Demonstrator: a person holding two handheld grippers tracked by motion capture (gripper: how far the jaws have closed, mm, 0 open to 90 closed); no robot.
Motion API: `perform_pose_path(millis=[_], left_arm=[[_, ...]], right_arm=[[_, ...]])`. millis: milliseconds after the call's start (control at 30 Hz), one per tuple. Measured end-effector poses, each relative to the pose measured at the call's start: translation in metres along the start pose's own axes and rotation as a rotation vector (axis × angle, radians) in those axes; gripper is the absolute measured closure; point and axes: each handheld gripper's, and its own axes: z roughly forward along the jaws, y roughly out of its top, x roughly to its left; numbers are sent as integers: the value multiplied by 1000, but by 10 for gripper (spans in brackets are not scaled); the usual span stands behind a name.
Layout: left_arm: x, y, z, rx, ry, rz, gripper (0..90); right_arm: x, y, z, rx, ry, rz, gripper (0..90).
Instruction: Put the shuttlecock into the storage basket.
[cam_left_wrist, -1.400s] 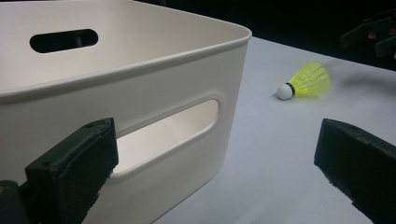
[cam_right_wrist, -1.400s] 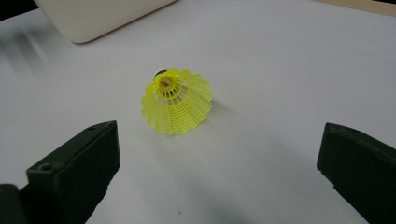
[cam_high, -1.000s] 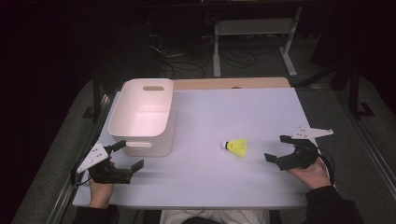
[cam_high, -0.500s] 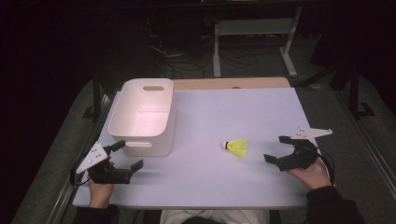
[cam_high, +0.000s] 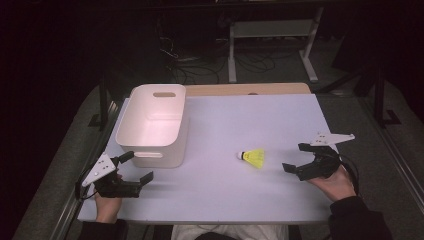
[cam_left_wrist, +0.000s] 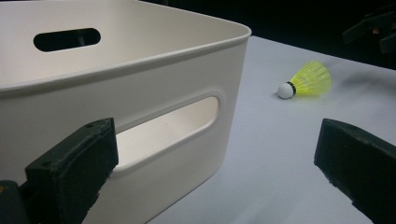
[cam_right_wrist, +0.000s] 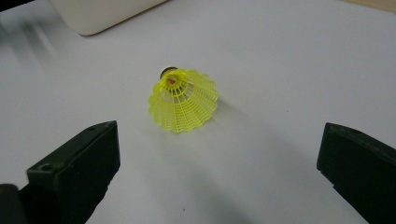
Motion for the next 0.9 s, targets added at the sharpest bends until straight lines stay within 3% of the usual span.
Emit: perform_pose_path(millis=[433, 900], left_arm=[[0, 0, -1, -9, 6, -5, 0], [0, 0, -1, -6, 5, -7, 0]], right_arm=[[3, 21, 9, 41, 15, -39, 0], [2, 29, 18, 77, 35, -53, 0]])
